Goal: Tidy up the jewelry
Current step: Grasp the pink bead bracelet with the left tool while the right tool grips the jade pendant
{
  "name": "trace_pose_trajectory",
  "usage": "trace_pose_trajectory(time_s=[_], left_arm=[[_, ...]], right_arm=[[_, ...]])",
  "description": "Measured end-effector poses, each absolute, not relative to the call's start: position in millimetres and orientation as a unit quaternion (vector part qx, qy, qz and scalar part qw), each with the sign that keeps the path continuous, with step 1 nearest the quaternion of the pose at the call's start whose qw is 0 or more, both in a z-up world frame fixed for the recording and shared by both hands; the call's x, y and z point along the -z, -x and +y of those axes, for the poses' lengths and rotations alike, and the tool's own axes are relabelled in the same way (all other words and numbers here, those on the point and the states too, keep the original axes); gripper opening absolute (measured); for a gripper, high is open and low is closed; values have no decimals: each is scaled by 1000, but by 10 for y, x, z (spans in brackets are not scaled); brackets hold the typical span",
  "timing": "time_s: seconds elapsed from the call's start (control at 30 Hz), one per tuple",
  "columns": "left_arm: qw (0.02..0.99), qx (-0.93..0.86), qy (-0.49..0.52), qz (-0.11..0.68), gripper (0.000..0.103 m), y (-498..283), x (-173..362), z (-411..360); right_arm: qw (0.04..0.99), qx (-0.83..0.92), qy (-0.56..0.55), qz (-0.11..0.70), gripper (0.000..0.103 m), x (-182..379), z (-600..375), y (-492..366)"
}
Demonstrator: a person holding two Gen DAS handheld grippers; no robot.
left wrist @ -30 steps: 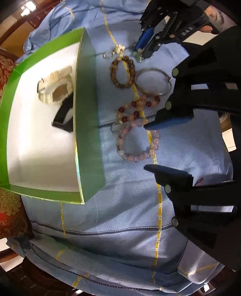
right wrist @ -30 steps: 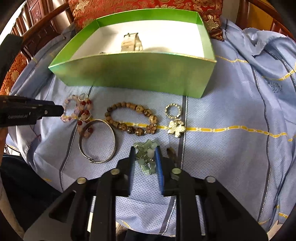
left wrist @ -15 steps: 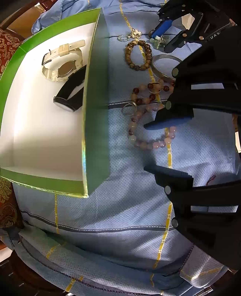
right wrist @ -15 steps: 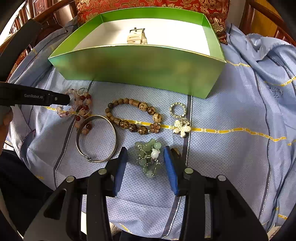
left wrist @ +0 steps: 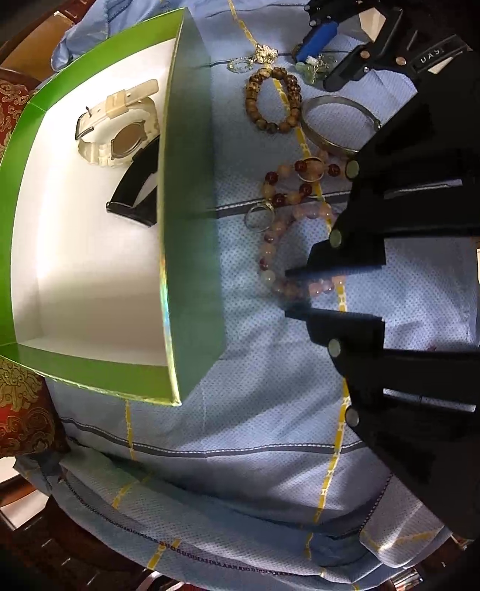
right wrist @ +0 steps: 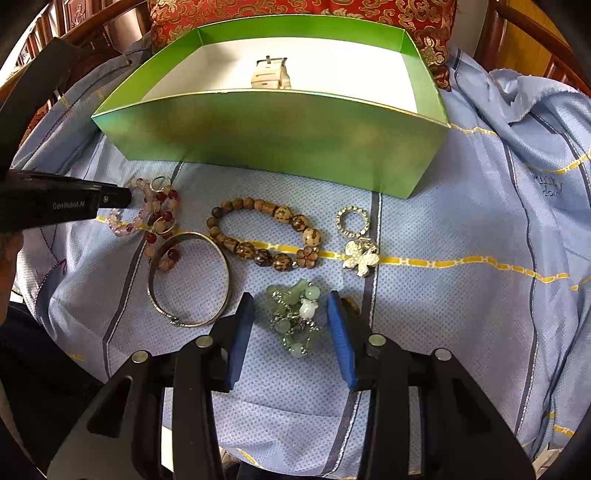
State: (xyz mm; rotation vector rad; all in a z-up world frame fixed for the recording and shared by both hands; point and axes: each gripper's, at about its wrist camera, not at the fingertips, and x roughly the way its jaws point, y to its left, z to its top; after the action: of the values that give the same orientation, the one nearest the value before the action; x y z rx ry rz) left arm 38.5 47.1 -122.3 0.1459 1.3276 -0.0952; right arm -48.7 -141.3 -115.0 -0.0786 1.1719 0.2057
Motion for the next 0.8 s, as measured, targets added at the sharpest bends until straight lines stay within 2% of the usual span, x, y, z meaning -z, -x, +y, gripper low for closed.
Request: trace_pose_trajectory(time_s=[0.17, 0.2, 0.23, 0.3, 0.33, 0.37, 0.4, 0.6, 0.8], left_arm=[[790, 36, -77, 607, 16, -360, 1232, 386], [792, 34, -76, 605, 16, -359, 1231, 376], [795, 34, -75, 601, 9, -357, 1229, 354], [799, 29, -90, 594, 9, -317, 1234, 273], [801, 29, -95, 591, 9, -302, 1229, 236], [801, 32, -95, 590, 8, -293, 1224, 209], [802, 35, -95, 588, 8, -277, 1207, 185], [826, 53, -81, 555, 8, -149, 891, 115], [846, 92, -56, 522, 8, -29, 571, 92]], right_arm=[[829, -92, 47, 550, 42, 1153, -1402, 453], [829, -91, 47, 550, 42, 1154, -1398, 451], [830, -91, 49, 549, 42, 1155, -1394, 449], [831, -90, 50, 547, 41, 1156, -1380, 454], [831, -90, 49, 547, 39, 1157, -1377, 455], [830, -95, 46, 547, 28, 1156, -1371, 457], [829, -102, 44, 547, 21, 1150, -1358, 462], [832, -105, 38, 543, 18, 1073, -1344, 491], [852, -100, 20, 513, 16, 767, -1402, 545]])
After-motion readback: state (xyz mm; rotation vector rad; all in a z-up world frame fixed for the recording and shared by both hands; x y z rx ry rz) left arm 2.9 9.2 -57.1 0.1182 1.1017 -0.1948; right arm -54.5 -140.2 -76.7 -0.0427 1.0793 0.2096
